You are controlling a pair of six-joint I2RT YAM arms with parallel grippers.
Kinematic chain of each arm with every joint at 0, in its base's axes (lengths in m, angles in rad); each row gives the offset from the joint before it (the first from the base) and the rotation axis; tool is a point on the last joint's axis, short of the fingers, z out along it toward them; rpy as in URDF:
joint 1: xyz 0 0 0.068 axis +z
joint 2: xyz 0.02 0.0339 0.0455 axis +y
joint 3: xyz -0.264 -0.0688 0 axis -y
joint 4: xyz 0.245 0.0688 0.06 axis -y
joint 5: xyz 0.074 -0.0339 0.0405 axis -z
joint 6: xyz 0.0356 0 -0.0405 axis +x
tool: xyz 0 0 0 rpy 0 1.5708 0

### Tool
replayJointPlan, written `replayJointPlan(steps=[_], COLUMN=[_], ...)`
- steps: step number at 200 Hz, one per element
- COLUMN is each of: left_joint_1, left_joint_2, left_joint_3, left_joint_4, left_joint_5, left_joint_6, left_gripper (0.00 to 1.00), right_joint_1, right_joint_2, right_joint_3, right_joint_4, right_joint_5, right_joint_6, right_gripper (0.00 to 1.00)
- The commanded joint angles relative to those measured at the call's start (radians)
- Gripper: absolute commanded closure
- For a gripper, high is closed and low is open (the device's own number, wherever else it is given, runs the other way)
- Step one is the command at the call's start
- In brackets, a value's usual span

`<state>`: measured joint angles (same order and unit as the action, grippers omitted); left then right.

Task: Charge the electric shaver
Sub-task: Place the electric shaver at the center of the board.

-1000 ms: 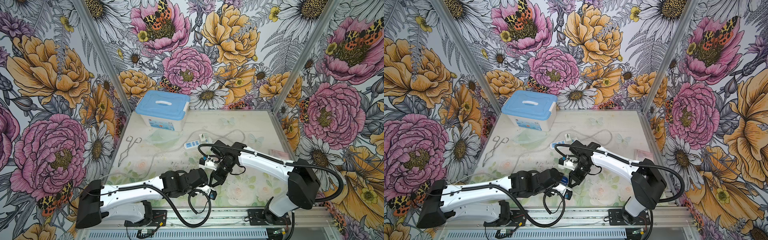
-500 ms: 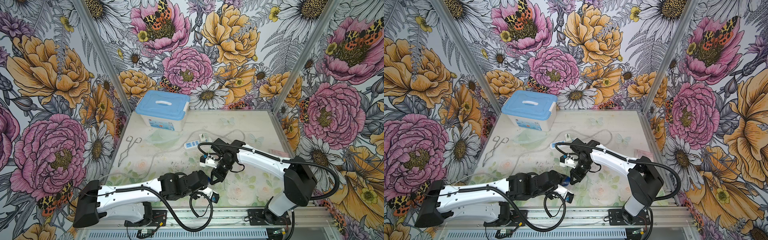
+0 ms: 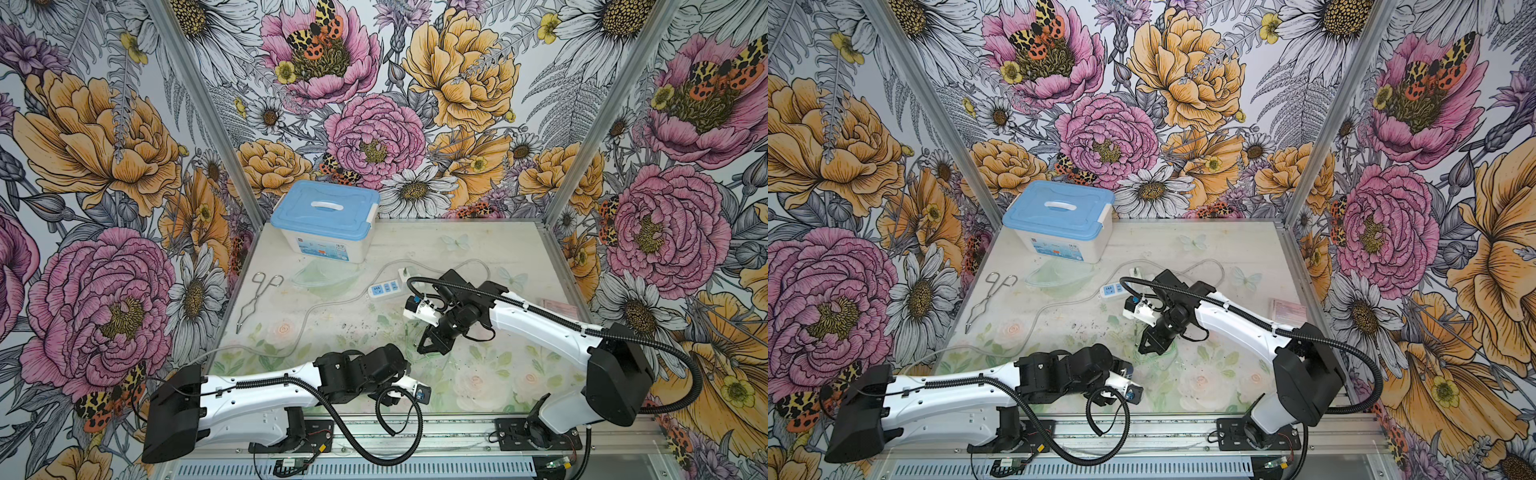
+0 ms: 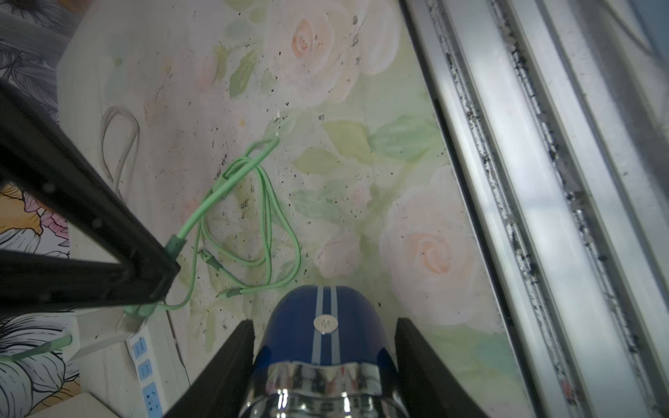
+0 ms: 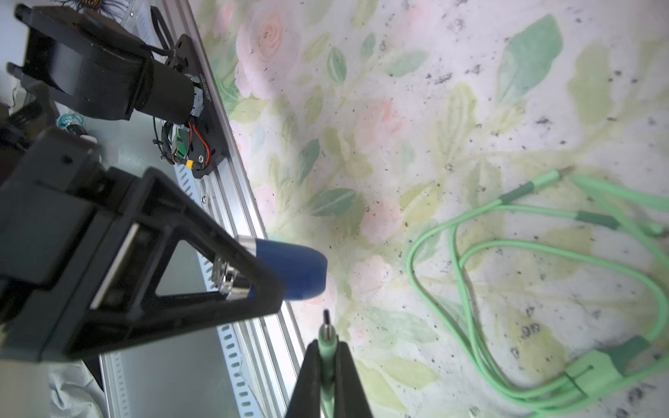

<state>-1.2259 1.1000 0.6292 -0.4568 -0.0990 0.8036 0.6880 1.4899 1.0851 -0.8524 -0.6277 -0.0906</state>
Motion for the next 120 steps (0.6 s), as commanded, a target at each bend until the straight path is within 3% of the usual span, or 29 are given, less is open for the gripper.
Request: replayJointPlan(steps=[1, 55, 84, 120], left_joint_1=[0.035, 0.13, 0.134, 0.147], left_joint_2=[0.007, 0.075, 0.2, 0.282], left_joint_3=[-0.011, 0.0, 0.047, 0.074], left_joint_4=[0.051, 0.131, 0.214, 0.19], left_joint_5=[0.038, 0.077, 0.098, 0.156], left_joint_6=[-0.081, -0.163, -0.208, -0.249], left_gripper=[1.0, 1.0, 1.0, 1.0], right_joint_1=[-0.029, -0.053, -0.056, -0.059], right_joint_2=[-0.058, -0.079, -0.074, -0.096], right_joint_3=[-0.022, -0.07, -0.088, -0.116], right_joint_4=[0.045, 0.11, 0.139, 0.18], right_joint_5=[0.063, 0.094, 0.126, 0.143], right_joint_6=[0.04, 0.059, 0.083, 0.116], right_gripper=[1.0, 1.0, 1.0, 1.0])
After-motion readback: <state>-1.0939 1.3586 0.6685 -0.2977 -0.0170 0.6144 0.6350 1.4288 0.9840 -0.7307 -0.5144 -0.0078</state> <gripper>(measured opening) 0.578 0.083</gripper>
